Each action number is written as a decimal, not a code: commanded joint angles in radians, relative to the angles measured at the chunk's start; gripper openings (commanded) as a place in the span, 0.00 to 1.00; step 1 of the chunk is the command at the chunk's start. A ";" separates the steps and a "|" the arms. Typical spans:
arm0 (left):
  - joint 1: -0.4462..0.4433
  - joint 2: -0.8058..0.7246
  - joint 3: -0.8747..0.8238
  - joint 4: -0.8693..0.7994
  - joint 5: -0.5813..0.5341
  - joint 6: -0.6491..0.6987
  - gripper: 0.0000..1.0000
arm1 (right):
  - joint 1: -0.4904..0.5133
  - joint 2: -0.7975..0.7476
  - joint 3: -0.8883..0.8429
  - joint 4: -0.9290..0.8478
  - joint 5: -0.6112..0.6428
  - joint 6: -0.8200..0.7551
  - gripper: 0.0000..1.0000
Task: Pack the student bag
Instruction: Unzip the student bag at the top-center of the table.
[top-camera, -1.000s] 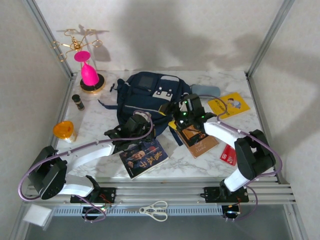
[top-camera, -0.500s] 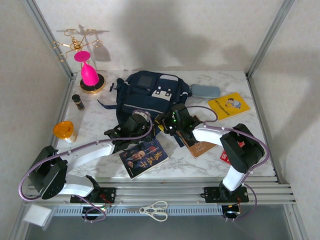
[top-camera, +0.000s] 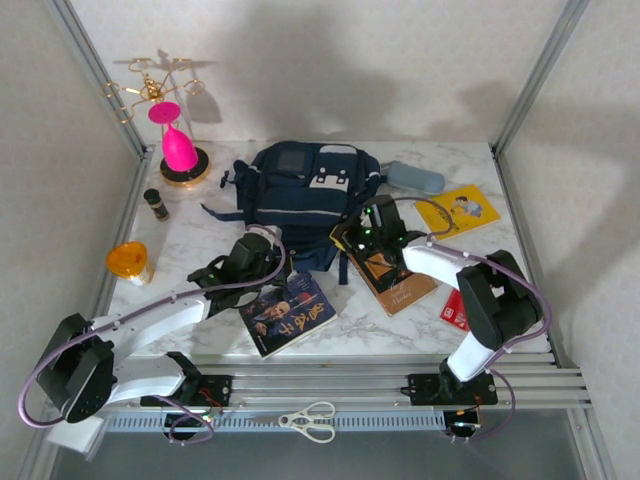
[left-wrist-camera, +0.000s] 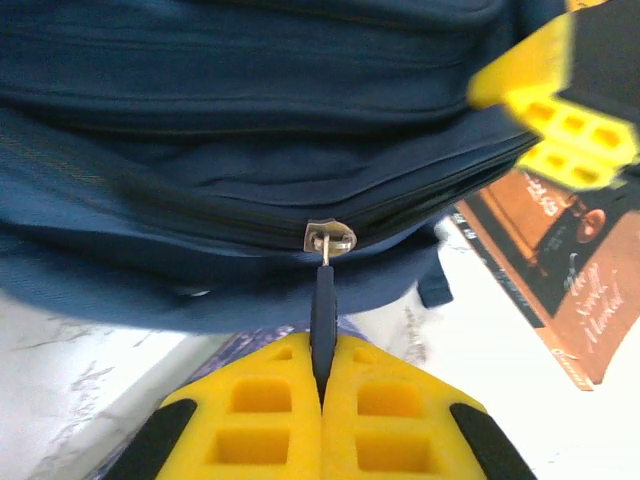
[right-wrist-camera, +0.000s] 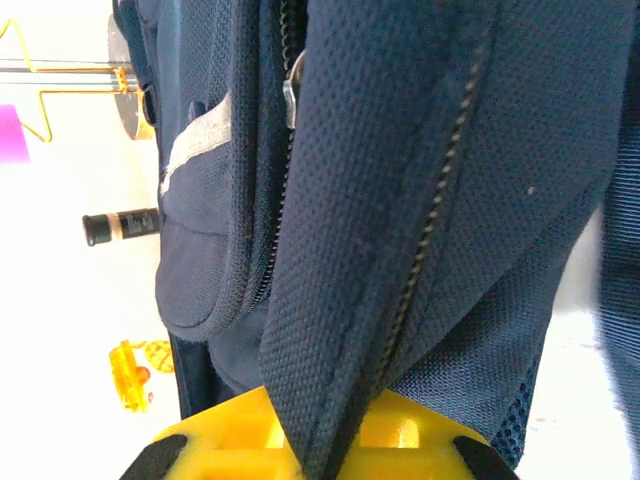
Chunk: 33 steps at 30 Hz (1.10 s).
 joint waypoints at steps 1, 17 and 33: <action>0.025 -0.010 -0.020 -0.001 0.013 0.042 0.00 | -0.061 -0.025 0.078 -0.076 0.033 -0.154 0.04; 0.024 0.057 0.026 0.132 0.130 0.017 0.00 | 0.174 -0.113 -0.088 0.054 0.121 0.268 0.84; 0.025 0.050 0.072 0.074 0.091 0.030 0.00 | 0.256 0.151 0.129 0.022 0.383 0.519 0.43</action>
